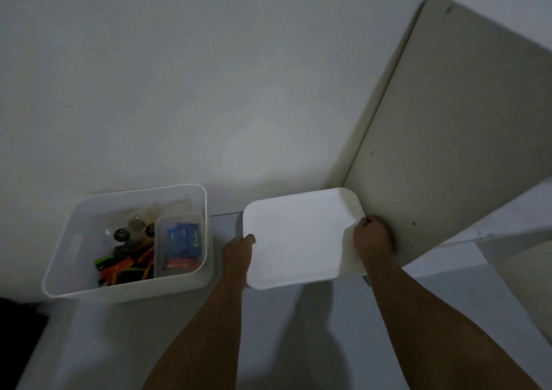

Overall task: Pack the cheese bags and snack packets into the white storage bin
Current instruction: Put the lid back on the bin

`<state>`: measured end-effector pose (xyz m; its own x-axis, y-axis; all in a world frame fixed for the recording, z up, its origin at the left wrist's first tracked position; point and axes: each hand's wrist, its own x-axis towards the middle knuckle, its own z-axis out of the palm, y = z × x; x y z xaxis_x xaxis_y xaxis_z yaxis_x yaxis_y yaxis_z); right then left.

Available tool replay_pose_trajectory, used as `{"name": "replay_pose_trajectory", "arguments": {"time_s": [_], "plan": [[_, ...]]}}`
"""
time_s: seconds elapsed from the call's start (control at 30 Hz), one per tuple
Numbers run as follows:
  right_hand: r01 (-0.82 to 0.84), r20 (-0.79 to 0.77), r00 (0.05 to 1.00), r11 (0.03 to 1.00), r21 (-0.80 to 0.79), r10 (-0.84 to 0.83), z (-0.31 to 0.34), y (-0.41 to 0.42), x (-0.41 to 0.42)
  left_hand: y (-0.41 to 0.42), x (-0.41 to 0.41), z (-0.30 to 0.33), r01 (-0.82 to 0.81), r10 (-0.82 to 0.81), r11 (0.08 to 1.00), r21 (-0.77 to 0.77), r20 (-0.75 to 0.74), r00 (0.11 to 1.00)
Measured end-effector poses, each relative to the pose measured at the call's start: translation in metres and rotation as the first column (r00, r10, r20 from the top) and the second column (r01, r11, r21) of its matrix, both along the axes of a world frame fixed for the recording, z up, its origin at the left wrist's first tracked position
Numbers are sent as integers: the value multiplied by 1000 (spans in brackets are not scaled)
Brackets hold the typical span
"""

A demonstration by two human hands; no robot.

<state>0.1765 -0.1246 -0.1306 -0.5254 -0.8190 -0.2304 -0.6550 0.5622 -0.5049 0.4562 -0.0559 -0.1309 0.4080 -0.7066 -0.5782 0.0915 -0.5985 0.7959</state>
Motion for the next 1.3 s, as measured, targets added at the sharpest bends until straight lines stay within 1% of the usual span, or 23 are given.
{"name": "replay_pose_trajectory", "arguments": {"time_s": [0.1,0.2,0.27,0.33,0.4,0.47,0.57,0.67,0.73,0.83,0.93,1.1,1.17,1.23,1.3], "plan": [[39,111,993,998,-39,-35,46,20,6,0,11,46,17,-10,990,-142,50,999],[79,146,987,992,-96,-64,84,44,34,5,38,94,59,-21,960,-275,137,990],[94,163,984,986,-138,-71,99,53,67,11,66,122,54,28,917,-395,199,980],[102,171,983,974,-201,-67,103,56,106,20,104,143,71,60,888,-454,268,962],[68,191,981,971,-231,-23,101,59,151,32,152,146,81,73,891,-446,318,945],[-17,220,973,976,-219,66,94,63,200,46,208,134,70,81,915,-396,352,932],[-114,285,944,976,-184,164,79,70,267,67,281,105,32,116,953,-301,462,879],[-183,301,927,971,-155,223,62,72,319,81,330,83,-68,153,980,-185,502,851],[-204,295,926,969,-137,237,53,72,343,85,350,71,-90,164,982,-169,503,848],[-206,246,941,970,-129,232,43,72,364,87,366,55,-62,151,980,-191,495,856],[-190,214,952,971,-143,218,40,69,375,86,370,43,-83,185,971,-226,477,859],[-173,155,971,982,-75,183,38,64,380,81,369,27,-44,167,963,-268,458,873],[-182,151,969,979,-91,194,34,62,377,78,367,30,-54,178,958,-282,435,883],[-184,168,965,976,-118,202,30,61,375,77,367,31,-35,153,961,-275,419,895],[-154,200,962,976,-153,184,28,61,375,76,371,30,-33,147,961,-273,407,901]]}}
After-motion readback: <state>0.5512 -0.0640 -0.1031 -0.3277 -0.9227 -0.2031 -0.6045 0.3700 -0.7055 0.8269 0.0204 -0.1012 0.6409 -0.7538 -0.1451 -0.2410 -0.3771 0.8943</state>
